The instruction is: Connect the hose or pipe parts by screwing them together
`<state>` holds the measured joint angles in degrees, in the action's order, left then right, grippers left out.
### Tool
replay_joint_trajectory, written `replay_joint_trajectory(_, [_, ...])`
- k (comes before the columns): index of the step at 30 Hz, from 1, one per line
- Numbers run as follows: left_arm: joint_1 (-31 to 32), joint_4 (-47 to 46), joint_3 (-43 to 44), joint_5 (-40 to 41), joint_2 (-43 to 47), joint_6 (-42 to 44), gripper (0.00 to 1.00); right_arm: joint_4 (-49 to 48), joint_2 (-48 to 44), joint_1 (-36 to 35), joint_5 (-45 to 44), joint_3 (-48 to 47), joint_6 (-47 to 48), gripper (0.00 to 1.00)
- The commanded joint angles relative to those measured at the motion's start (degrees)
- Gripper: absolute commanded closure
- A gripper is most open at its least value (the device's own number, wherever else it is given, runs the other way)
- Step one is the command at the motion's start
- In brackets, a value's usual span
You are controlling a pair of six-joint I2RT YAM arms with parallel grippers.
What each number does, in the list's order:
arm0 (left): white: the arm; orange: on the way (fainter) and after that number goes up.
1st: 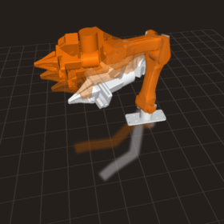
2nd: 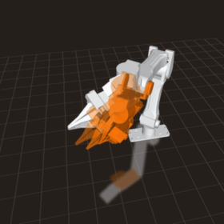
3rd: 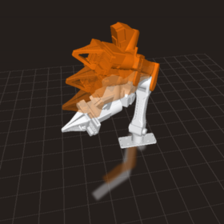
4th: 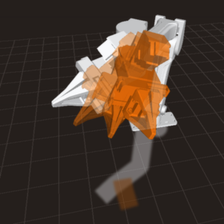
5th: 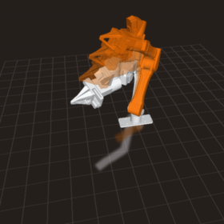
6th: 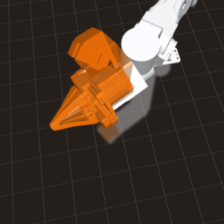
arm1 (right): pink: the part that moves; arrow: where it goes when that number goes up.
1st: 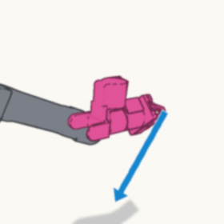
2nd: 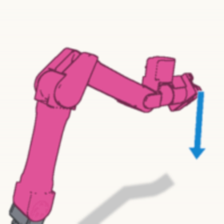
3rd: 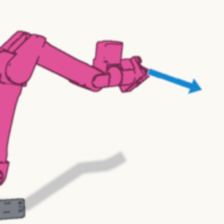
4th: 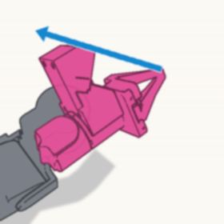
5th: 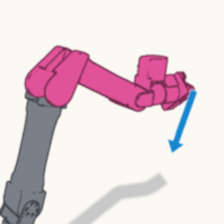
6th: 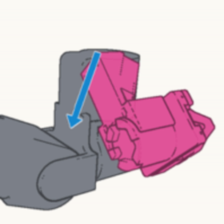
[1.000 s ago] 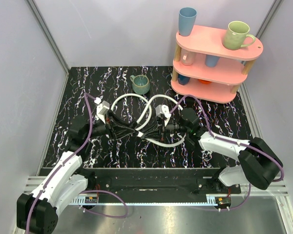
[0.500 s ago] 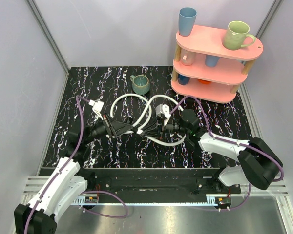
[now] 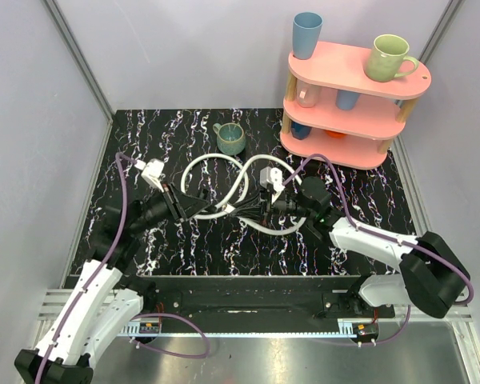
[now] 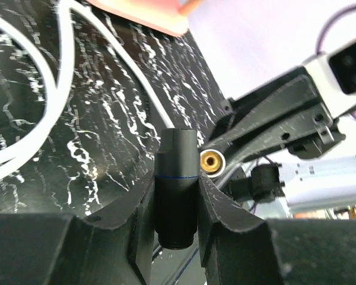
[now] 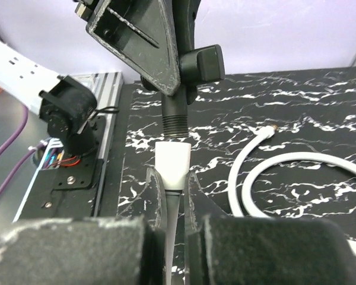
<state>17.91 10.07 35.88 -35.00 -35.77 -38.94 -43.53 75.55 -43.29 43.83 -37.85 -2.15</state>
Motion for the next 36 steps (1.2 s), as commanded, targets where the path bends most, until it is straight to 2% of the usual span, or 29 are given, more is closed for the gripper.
replay_joint_trajectory(1, [-0.07, 7.33, 7.09, 11.17, 0.26, -4.19, 1.00, 1.86, -3.21, -0.31, -5.85, -1.53, 6.28, 1.00])
replay_joint_trajectory(6, [-0.07, 6.55, 7.89, 15.31, 0.09, -12.38, 1.00, 5.55, -3.13, -0.83, -8.93, -2.67, 12.06, 1.00])
replay_joint_trajectory(11, [-0.07, 8.12, 9.29, 18.56, -0.35, -18.80, 1.00, 5.04, -2.52, -6.88, -25.26, -1.97, 26.28, 1.00])
replay_joint_trajectory(13, [-0.07, 8.92, 9.47, 18.83, -0.53, -19.77, 1.00, 4.77, -1.81, -8.73, -29.92, -2.32, 30.26, 1.00])
replay_joint_trajectory(16, [-0.07, 9.18, 9.04, 18.83, -0.71, -22.05, 1.00, 2.76, 0.12, -11.64, -32.31, -2.06, 35.55, 1.00])
replay_joint_trajectory(26, [-0.07, 13.66, 8.60, 13.57, -4.48, -25.84, 1.00, -8.05, 3.37, -13.84, -31.09, 0.40, 41.52, 1.00])
replay_joint_trajectory(36, [-0.07, 14.80, 8.77, 14.08, -3.78, -26.37, 1.00, -8.50, 4.34, -14.28, -30.47, 1.28, 40.74, 1.00])
